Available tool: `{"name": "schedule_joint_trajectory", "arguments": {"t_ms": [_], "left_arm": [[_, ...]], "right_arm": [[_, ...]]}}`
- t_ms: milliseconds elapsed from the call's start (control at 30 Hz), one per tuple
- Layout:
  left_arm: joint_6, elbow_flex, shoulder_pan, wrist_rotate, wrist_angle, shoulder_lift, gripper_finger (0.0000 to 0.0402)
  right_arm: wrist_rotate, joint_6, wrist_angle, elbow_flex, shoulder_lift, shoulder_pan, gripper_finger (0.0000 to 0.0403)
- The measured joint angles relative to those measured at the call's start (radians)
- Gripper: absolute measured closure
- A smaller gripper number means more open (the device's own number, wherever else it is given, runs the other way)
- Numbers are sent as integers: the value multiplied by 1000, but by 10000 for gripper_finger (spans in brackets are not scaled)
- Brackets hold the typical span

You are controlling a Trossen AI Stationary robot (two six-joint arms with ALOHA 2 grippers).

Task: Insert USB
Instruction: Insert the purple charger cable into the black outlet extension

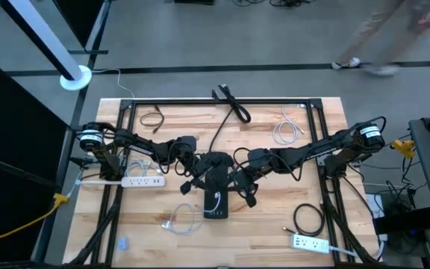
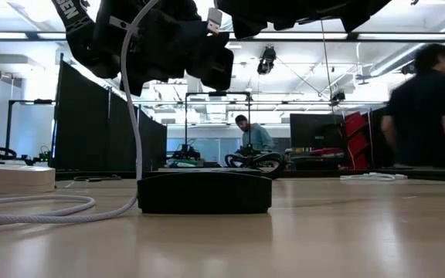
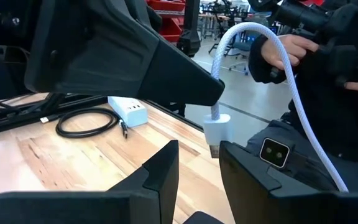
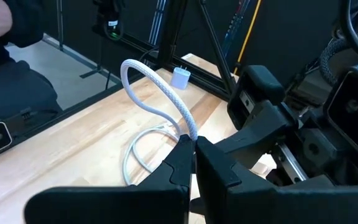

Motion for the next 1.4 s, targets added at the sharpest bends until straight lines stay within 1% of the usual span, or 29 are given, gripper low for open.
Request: {"name": "schedule_joint_trajectory", "arguments": {"t_ms": [400,567,1200,1400], "left_arm": [[-10,0,-3,-1,21,0,299],[-26,0,-16,-1,55,1,299],[-36,0,-18,-1,54,2,299],[-62,0,-19,47,54,2,299]], "right_arm": [[10,-21,4,0,0,0,403],[10,-25,6,0,9,-4,403],[14,-69,18,0,14,-7,403],[16,-117,18,0,15,-7,403]]}}
